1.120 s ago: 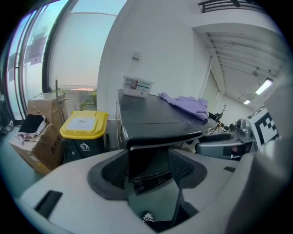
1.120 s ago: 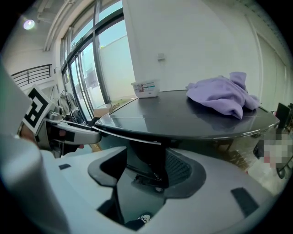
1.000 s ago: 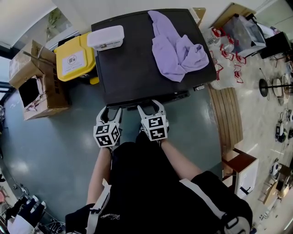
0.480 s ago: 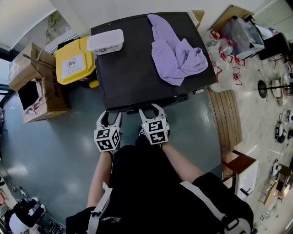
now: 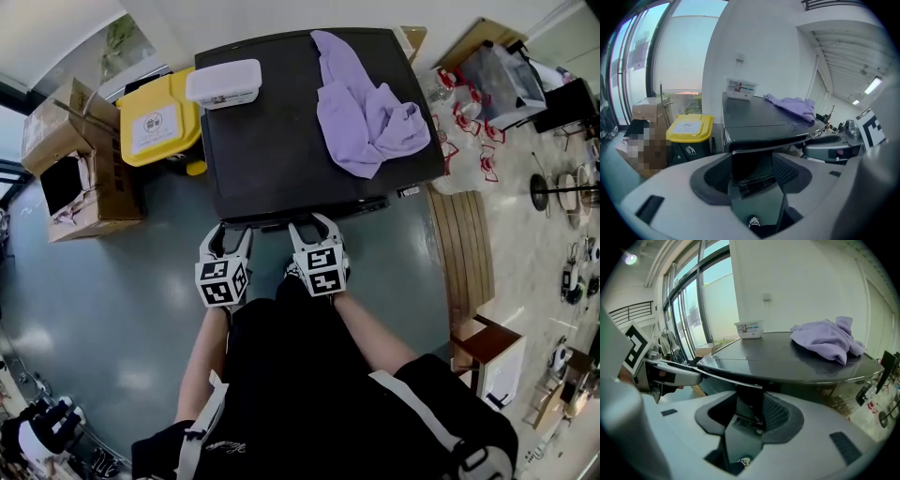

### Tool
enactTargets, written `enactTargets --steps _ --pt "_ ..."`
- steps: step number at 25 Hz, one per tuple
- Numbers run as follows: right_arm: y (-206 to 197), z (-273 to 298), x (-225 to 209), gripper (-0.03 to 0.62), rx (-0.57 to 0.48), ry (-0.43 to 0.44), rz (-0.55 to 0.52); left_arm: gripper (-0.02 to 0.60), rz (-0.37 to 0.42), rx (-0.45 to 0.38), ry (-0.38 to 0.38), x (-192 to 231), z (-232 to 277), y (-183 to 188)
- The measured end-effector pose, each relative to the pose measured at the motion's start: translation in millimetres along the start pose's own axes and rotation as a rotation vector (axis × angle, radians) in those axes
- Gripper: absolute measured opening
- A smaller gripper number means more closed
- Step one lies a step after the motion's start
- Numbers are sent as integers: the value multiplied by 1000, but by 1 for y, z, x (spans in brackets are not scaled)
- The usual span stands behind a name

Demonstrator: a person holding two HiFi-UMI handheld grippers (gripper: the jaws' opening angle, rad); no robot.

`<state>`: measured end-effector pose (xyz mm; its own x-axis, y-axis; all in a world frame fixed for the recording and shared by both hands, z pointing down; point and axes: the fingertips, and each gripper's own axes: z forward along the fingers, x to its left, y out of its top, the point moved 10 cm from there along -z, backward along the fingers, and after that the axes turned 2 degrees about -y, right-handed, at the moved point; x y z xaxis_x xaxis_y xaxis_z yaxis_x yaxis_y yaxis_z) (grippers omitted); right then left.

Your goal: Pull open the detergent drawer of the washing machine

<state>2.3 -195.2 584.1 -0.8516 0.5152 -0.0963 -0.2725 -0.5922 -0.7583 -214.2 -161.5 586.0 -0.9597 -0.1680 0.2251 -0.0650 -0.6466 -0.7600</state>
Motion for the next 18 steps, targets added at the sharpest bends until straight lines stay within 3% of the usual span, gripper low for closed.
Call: enactTargets --steps 18 --pt "-12 -8 4 170 -39 6 3 261 21 -14 -17 -1 -9 -12"
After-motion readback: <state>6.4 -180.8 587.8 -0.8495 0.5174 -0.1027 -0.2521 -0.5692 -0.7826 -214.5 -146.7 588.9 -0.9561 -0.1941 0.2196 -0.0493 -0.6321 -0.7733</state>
